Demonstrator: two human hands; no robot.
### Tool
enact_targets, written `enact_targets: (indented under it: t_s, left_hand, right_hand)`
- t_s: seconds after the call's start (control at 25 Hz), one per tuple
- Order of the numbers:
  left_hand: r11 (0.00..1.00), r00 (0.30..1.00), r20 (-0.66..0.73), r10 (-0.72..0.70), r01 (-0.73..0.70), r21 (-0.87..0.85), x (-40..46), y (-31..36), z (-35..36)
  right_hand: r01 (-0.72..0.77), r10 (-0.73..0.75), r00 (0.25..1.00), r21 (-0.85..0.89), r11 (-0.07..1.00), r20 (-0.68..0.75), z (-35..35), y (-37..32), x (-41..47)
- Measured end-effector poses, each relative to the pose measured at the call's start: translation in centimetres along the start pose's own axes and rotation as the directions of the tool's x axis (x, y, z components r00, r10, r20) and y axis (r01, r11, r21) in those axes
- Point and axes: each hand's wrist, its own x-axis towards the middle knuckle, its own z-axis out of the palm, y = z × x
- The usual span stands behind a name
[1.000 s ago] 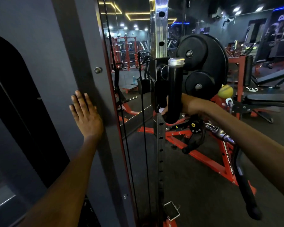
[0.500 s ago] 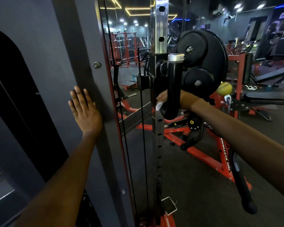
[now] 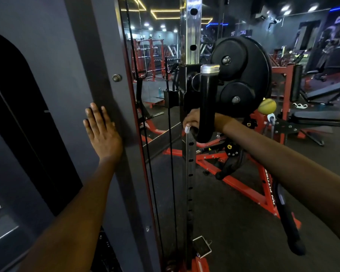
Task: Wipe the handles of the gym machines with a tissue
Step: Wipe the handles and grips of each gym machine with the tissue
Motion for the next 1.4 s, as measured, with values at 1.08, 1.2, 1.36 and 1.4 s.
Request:
enact_targets:
  t_s: [1.08, 1.2, 1.36, 1.4]
  left_hand:
    - [0.998, 0.997, -0.027, 0.066, -0.067, -0.017, 0.0, -1.0, 1.0]
    - [0.998, 0.999, -0.001, 0.055, -0.055, -0.017, -0.2, -0.9, 1.1]
    - [0.999, 0.995, 0.095, 0.042, -0.040, -0.023, -0.3, -1.0, 0.7]
    - [0.999, 0.994, 0.106, 0.039, -0.037, -0.020, -0.2, -0.9, 0.5]
  right_hand:
    - [-0.246, 0.500, 0.813, 0.955, -0.168, 0.297, 3.3, 2.2, -2.2]
    - [-0.146, 0.500, 0.824, 0.952, -0.267, 0.267, 4.0, 1.4, -1.3]
    - [-0.076, 0.502, 0.804, 0.892, -0.446, 0.320, 4.5, 0.7, -2.1]
    - [-0.081, 0.518, 0.786, 0.887, -0.455, 0.338, 4.2, 0.6, -2.4]
